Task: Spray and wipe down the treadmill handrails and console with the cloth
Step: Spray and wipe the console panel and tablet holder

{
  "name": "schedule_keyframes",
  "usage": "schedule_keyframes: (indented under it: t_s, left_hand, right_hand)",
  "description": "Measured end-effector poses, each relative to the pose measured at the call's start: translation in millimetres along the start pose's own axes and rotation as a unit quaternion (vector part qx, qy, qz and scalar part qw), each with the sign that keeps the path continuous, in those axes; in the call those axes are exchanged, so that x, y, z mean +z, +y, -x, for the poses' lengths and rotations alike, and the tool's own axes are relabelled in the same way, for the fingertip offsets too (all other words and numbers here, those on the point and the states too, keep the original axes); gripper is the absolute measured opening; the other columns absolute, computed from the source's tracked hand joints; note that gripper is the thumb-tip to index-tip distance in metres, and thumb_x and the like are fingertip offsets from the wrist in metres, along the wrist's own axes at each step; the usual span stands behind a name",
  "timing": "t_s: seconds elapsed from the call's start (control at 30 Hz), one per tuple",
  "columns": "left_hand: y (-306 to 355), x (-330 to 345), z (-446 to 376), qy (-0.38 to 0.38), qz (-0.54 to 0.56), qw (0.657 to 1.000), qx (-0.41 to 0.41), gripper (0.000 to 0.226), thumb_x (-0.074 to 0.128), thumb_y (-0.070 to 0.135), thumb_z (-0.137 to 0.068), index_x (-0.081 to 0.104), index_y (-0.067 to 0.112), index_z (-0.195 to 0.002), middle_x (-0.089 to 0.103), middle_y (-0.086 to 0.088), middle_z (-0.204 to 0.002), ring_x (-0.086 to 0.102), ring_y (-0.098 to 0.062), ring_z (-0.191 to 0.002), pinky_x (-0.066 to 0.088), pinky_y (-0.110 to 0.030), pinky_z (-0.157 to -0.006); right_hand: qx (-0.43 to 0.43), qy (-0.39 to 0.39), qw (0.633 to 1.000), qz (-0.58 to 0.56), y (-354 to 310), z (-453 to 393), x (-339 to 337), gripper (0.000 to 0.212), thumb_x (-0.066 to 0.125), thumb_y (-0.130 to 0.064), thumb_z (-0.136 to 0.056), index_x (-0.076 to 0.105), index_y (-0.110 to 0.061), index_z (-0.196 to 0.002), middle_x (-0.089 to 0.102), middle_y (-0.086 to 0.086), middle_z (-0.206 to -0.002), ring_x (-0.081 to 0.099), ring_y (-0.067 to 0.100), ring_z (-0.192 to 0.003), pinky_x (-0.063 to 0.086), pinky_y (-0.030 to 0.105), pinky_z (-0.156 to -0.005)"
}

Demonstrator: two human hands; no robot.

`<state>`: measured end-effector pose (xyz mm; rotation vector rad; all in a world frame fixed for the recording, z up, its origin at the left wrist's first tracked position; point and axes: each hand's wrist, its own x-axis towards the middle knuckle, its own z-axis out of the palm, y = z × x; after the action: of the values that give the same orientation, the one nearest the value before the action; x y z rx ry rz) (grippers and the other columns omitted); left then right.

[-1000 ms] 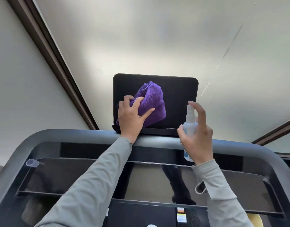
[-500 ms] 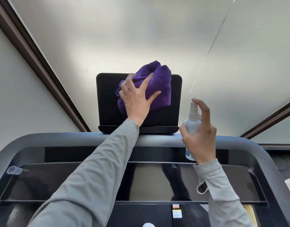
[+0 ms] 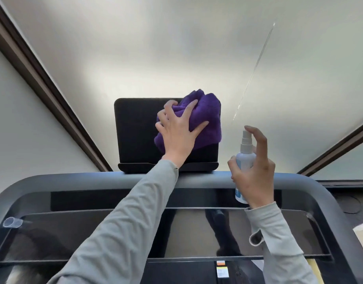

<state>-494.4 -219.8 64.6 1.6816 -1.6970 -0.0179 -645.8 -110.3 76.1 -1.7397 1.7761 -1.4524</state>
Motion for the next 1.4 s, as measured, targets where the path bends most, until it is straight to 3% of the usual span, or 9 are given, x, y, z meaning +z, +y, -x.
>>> schedule_keyframes:
  t_s: [0.1,0.23,0.4,0.6,0.77,0.97,1.13,1.27,1.4]
  left_hand:
    - [17.7,11.2,-14.5,-0.017,-0.087,0.995,0.039,0.053,0.051,0.062,-0.09,0.04,0.049,-0.14,0.034,-0.006,-0.144,0.034,-0.033,-0.12,0.035,-0.046,-0.09]
    - [0.6,19.1,15.5,0.0,-0.032,0.994,0.103,0.036,0.058,0.05,-0.092,0.061,0.038,-0.126,0.052,-0.004,-0.128,0.045,-0.031,-0.102,0.046,-0.042,-0.073]
    - [-5.0,20.6,63.3,-0.049,0.006,0.994,0.1,0.035,0.068,0.047,-0.086,0.068,0.031,-0.117,0.057,-0.004,-0.111,0.048,-0.028,-0.085,0.049,-0.04,-0.064]
    - [23.0,6.0,8.0,0.041,0.047,0.996,0.062,0.039,0.063,0.049,-0.089,0.062,0.035,-0.125,0.054,-0.006,-0.119,0.046,-0.029,-0.094,0.043,-0.038,-0.067]
    - [21.6,23.1,15.1,-0.031,-0.104,0.99,0.096,0.052,0.054,0.065,-0.086,0.05,0.047,-0.134,0.044,-0.003,-0.139,0.04,-0.037,-0.118,0.038,-0.047,-0.083]
    - [-1.4,26.0,70.0,-0.019,-0.037,0.994,0.102,0.04,0.07,0.047,-0.085,0.068,0.029,-0.12,0.059,-0.011,-0.116,0.051,-0.036,-0.087,0.047,-0.045,-0.069]
    - [-3.4,0.7,66.9,0.009,0.075,0.997,-0.021,0.041,0.064,0.054,-0.085,0.066,0.033,-0.12,0.052,-0.003,-0.117,0.044,-0.025,-0.095,0.05,-0.044,-0.07]
    - [-1.0,3.6,84.9,0.009,0.025,1.0,-0.004,0.047,0.058,0.067,-0.08,0.06,0.043,-0.122,0.047,0.003,-0.12,0.04,-0.024,-0.1,0.038,-0.038,-0.079]
    - [3.9,27.7,112.1,-0.067,-0.02,0.996,-0.057,0.049,0.066,0.069,-0.073,0.063,0.043,-0.114,0.047,0.001,-0.12,0.041,-0.027,-0.104,0.037,-0.043,-0.084]
  right_hand:
    - [0.003,0.007,1.0,0.007,3.3,-2.2,-8.3,0.072,0.061,0.007,-0.078,0.036,-0.034,-0.132,0.058,0.015,-0.077,0.053,0.041,-0.048,0.052,0.05,-0.054]
    - [0.003,0.018,1.0,0.018,9.4,1.5,-11.5,0.072,0.062,0.008,-0.077,0.037,-0.032,-0.131,0.058,0.013,-0.079,0.051,0.038,-0.049,0.051,0.048,-0.055]
    - [0.0,0.017,1.0,0.01,8.5,5.2,-4.7,0.073,0.064,0.009,-0.075,0.038,-0.03,-0.131,0.06,0.012,-0.085,0.051,0.038,-0.05,0.052,0.047,-0.056]
    - [0.029,-0.006,1.0,0.006,9.1,3.4,-1.1,0.073,0.06,0.007,-0.076,0.037,-0.033,-0.132,0.057,0.02,-0.073,0.052,0.041,-0.049,0.052,0.05,-0.056]
    - [0.03,-0.003,0.999,0.01,8.8,3.8,-0.3,0.071,0.06,0.008,-0.075,0.041,-0.024,-0.136,0.056,0.02,-0.073,0.052,0.04,-0.049,0.052,0.05,-0.055]
    - [-0.001,0.019,1.0,0.011,7.0,11.7,-7.9,0.068,0.065,0.009,-0.073,0.047,-0.014,-0.135,0.056,0.001,-0.086,0.049,0.032,-0.052,0.049,0.04,-0.063]
    - [-0.009,0.027,0.999,0.015,12.7,13.7,-22.9,0.072,0.065,0.009,-0.073,0.043,-0.024,-0.133,0.06,0.012,-0.09,0.046,0.032,-0.052,0.046,0.036,-0.059]
    - [-0.018,0.034,0.999,0.019,15.5,13.8,-24.4,0.071,0.066,0.009,-0.072,0.044,-0.021,-0.133,0.058,0.01,-0.089,0.047,0.032,-0.054,0.044,0.035,-0.062]
    - [-0.027,0.011,1.0,0.003,14.1,15.4,-12.7,0.072,0.067,0.007,-0.073,0.041,-0.025,-0.132,0.054,-0.016,-0.086,0.047,0.022,-0.051,0.044,0.026,-0.057]
